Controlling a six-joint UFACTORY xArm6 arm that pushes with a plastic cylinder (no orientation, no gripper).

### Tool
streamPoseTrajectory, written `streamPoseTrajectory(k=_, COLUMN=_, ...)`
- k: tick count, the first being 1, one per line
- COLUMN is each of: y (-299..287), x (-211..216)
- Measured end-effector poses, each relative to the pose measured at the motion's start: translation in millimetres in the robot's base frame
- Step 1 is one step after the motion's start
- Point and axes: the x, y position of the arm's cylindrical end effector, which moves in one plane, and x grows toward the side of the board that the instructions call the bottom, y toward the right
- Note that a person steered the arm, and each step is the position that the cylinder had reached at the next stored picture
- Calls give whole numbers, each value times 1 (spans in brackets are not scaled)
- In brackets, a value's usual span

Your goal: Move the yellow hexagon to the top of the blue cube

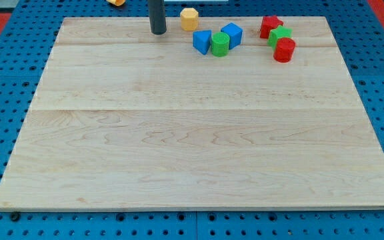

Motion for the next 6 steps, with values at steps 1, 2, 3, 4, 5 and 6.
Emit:
streamPoseTrajectory(k=1, y=25, x=19)
streamPoseTrajectory(k=2, y=62, x=30)
streamPoseTrajectory(k=3, y=104, x=31)
streamPoseTrajectory(k=4, y=147, x=31)
streamPoseTrajectory(k=5, y=158, x=22)
streamPoseTrajectory(k=6, y=112, x=4)
